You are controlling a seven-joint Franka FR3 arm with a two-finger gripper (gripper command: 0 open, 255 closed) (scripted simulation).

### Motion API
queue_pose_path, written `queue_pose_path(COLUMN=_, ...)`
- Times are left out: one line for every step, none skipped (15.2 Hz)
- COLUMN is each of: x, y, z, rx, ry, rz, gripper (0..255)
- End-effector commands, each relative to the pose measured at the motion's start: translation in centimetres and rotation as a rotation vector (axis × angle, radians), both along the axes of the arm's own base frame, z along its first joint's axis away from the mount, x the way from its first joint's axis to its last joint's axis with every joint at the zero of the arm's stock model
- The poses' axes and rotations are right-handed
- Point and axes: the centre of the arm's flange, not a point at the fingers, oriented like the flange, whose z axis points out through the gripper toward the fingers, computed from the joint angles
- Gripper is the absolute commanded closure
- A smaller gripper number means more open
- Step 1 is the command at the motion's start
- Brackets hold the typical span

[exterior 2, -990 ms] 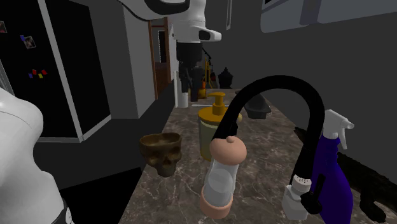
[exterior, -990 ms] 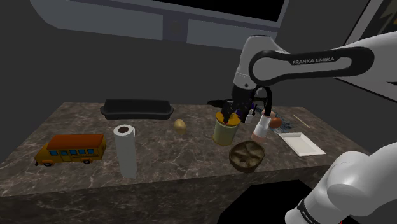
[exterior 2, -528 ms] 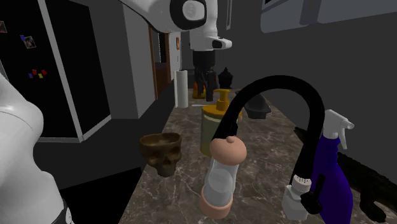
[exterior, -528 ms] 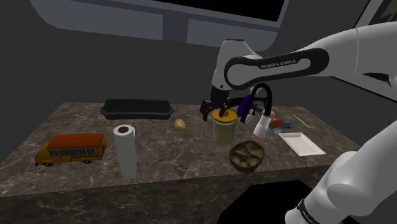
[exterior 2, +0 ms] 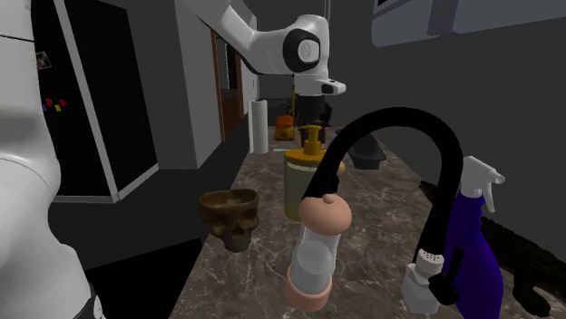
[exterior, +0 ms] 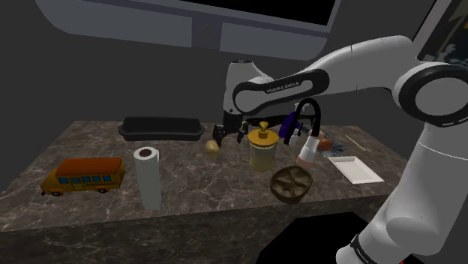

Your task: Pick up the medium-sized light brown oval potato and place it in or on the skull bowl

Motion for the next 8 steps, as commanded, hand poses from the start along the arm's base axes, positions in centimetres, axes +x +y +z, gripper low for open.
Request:
queue_pose_path(x=2.3, y=1.3, z=-1.6, rx=-0.008, ry=-0.001, rz=-0.020, gripper=0)
queue_pose_path(x=3.4, y=1.8, z=-2.2, rx=-0.011, ry=-0.003, rz=-0.029, gripper=0)
queue_pose_path(x=4.5, y=2.3, z=-2.8, rx=-0.015, ry=-0.004, rz=-0.037, gripper=0)
queue_pose_path(x=5.6, y=2.7, z=-3.4, rx=-0.019, ry=-0.005, rz=-0.046, gripper=0)
queue_pose_path(x=6.7, y=3.2, z=-4.0, rx=-0.023, ry=-0.007, rz=-0.055, gripper=0)
queue_pose_path(x=6.9, y=3.2, z=-4.1, rx=-0.023, ry=-0.007, rz=-0.057, gripper=0)
queue_pose_path(x=6.9, y=3.2, z=-4.7, rx=-0.023, ry=-0.007, rz=-0.057, gripper=0)
queue_pose_path(x=7.0, y=3.2, z=-5.2, rx=-0.023, ry=-0.007, rz=-0.057, gripper=0)
